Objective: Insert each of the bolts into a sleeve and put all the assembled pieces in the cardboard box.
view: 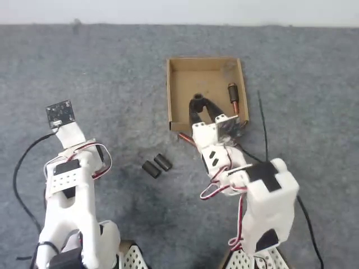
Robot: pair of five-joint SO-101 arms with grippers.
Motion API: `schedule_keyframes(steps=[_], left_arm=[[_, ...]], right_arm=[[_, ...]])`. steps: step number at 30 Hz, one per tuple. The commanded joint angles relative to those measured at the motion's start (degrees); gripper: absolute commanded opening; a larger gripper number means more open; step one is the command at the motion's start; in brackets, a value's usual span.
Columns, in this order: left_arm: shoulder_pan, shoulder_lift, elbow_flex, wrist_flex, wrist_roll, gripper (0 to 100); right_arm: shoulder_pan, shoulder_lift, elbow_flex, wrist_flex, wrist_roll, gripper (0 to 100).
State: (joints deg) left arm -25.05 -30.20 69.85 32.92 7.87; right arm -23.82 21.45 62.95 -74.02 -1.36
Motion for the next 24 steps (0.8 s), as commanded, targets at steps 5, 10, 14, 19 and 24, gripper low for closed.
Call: schedule_keyframes(steps=[5, 10, 14, 19, 24], left_arm=[[-0.4, -2.7, -0.4, -2.0, -0.7, 1], [-0.4, -2.7, -0.4, -2.0, -0.7, 1], [-0.4, -2.7, -0.4, -2.0, -0.7, 1], [-0.3, -2.7, -0.4, -2.0, -0.7, 1], [-0.3, -2.7, -0.4, -2.0, -0.7, 1]], right_arm=[[-1.6, 5.1, 1.6, -14.8, 8.4, 0.6], [-1.5, 5.9, 7.4, -21.1, 8.4, 0.6], [-1.6, 5.9, 12.8, -25.3, 8.4, 0.6], [-1.5, 5.9, 18.0, -26.7, 8.3, 0.6], [-1.4, 5.5, 21.5, -26.8, 5.7, 0.6]])
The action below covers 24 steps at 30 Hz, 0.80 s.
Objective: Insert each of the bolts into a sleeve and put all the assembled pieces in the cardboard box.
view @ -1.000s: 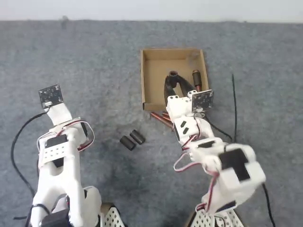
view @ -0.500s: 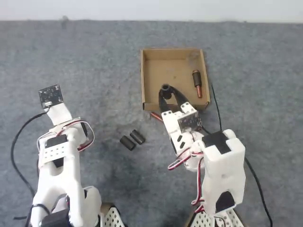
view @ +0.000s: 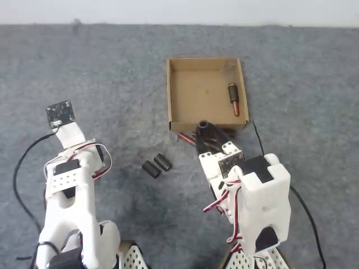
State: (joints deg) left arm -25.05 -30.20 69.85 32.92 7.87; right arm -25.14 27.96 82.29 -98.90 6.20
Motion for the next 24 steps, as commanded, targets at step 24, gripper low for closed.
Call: schedule_keyframes(steps=[24], left_arm=[[4.5, -3.2, 0.2, -6.9, -0.5, 1]], right_arm=[[0.8, -7.7, 8.4, -1.9, -6.7, 0.6]])
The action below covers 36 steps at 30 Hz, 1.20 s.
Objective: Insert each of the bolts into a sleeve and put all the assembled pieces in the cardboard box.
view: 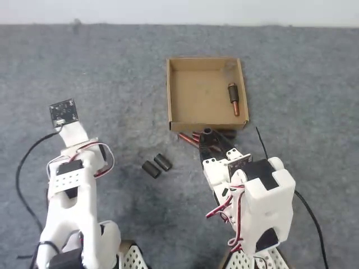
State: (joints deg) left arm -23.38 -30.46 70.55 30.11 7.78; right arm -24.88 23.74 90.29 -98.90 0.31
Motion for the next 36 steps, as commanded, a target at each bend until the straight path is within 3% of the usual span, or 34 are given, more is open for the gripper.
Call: schedule_keyframes(steps=[1, 10, 22, 30, 36], left_arm=[[3.5, -2.9, -0.6, -5.1, -0.4, 1], [12.5, -2.9, -4.8, -13.2, -0.3, 1], [27.2, -2.9, -5.3, -36.0, -0.3, 1], [37.5, -2.9, -5.5, -41.6, -0.1, 1], [41.3, -2.9, -5.5, -44.9, 12.8, 1]], right_arm=[[0.7, -3.2, -0.2, -1.9, -0.8, 0.6], [0.7, -3.0, -8.4, -1.5, -0.8, 0.6], [-2.5, 4.1, -12.7, -2.0, -0.4, 0.6], [-2.7, 2.9, -11.0, -2.0, -0.7, 0.6], [-2.4, 2.8, -10.9, -2.0, -0.8, 0.6]])
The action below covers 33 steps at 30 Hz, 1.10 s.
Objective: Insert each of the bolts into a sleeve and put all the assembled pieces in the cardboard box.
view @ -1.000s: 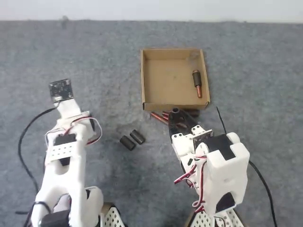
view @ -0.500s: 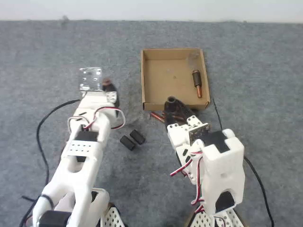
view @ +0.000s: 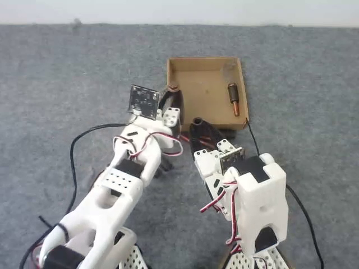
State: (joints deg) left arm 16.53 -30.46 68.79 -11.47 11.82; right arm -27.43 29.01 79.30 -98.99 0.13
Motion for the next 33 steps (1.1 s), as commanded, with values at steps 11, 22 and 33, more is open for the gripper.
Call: schedule_keyframes(steps=[11, 22, 33], left_arm=[[4.7, -2.9, -3.8, -3.5, 8.0, 1], [6.5, -2.4, -3.3, -3.2, 8.1, 1], [7.5, -2.4, -2.2, -3.2, 8.3, 1]], right_arm=[[-0.1, -2.6, 1.4, -1.9, -0.6, 0.6], [-0.1, -2.6, 1.7, -1.9, -0.6, 0.6], [-0.2, -6.8, 4.9, -1.8, -0.8, 0.6]])
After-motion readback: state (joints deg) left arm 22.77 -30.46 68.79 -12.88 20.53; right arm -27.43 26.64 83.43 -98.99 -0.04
